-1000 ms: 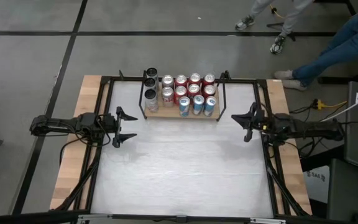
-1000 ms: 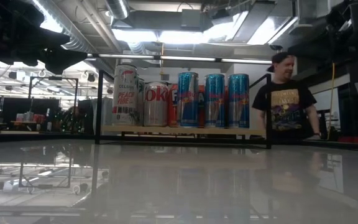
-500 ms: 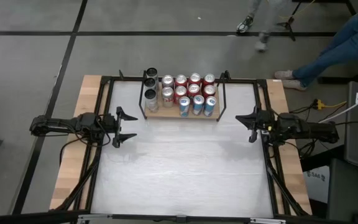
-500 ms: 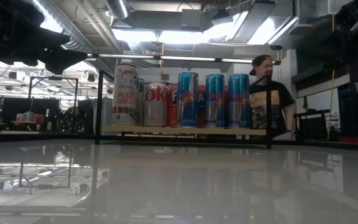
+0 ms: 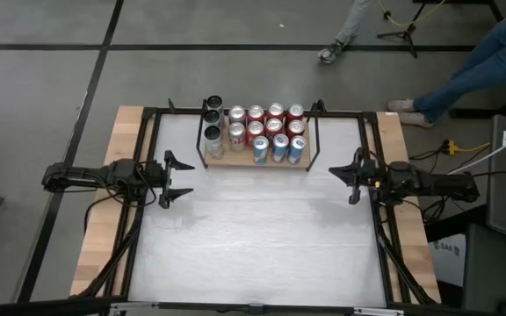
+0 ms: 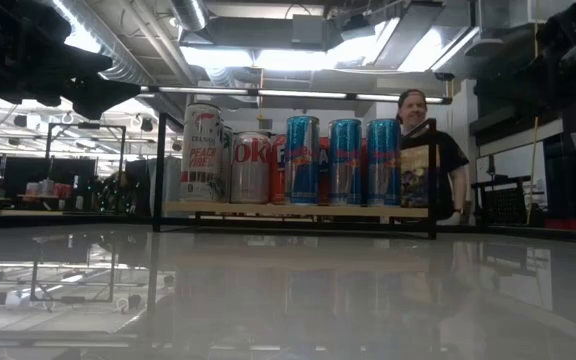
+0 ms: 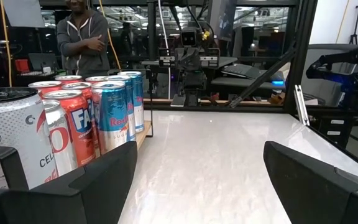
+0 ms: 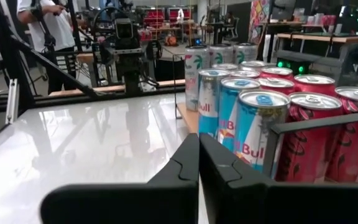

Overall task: Place canned beverage on shelf
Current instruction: Return to Home Position

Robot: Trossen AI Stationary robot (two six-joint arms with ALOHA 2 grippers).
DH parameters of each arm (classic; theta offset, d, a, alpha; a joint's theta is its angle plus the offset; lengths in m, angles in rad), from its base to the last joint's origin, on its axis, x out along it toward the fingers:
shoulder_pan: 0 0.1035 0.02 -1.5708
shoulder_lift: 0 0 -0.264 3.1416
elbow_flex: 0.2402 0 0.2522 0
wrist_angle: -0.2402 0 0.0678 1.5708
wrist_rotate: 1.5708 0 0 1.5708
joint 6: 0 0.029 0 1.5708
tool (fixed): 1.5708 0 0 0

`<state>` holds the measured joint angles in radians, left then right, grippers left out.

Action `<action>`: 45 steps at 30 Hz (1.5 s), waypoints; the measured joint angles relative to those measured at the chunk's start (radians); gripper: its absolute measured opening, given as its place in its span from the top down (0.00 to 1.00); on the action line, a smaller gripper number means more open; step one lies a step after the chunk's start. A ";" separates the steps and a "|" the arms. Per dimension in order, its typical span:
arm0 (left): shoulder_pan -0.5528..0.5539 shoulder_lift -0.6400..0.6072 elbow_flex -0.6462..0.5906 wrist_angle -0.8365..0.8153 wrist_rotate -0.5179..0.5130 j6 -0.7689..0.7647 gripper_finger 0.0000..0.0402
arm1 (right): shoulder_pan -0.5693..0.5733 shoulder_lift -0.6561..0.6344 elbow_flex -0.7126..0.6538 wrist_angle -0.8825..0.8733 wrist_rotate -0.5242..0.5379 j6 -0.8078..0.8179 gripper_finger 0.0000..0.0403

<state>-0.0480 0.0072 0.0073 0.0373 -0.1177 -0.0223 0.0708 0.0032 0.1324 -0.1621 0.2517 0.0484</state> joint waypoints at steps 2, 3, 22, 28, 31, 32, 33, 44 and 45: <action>0.000 0.000 0.000 0.000 0.000 0.000 0.14 | 0.000 0.000 -0.016 0.027 -0.002 -0.005 1.00; 0.000 0.000 0.000 0.000 0.000 0.000 0.14 | 0.000 0.000 -0.026 0.043 -0.002 -0.005 1.00; 0.000 0.000 0.000 0.000 0.000 0.000 0.14 | 0.000 0.000 -0.095 0.134 -0.071 -0.127 1.00; 0.000 0.000 0.000 0.000 0.000 0.000 0.14 | 0.000 0.000 -0.095 0.132 -0.096 -0.193 1.00; 0.000 0.000 0.000 0.000 0.000 0.000 0.14 | 0.000 0.000 -0.122 0.204 -0.096 -0.221 1.00; 0.000 0.000 0.000 0.000 0.000 0.000 0.14 | 0.000 0.000 -0.124 0.211 -0.098 -0.230 1.00; 0.000 0.000 0.000 0.000 0.000 0.000 0.14 | 0.000 0.001 -0.124 0.210 -0.098 -0.239 1.00; 0.000 0.000 0.000 0.000 0.000 0.000 0.14 | 0.000 0.001 -0.124 0.206 -0.105 -0.257 1.00; 0.000 0.000 0.000 0.000 0.000 0.000 0.14 | 0.000 0.001 -0.124 0.206 -0.105 -0.257 1.00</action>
<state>-0.0479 0.0071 0.0074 0.0376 -0.1177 -0.0223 0.0704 0.0040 0.0082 0.0437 0.1465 -0.2085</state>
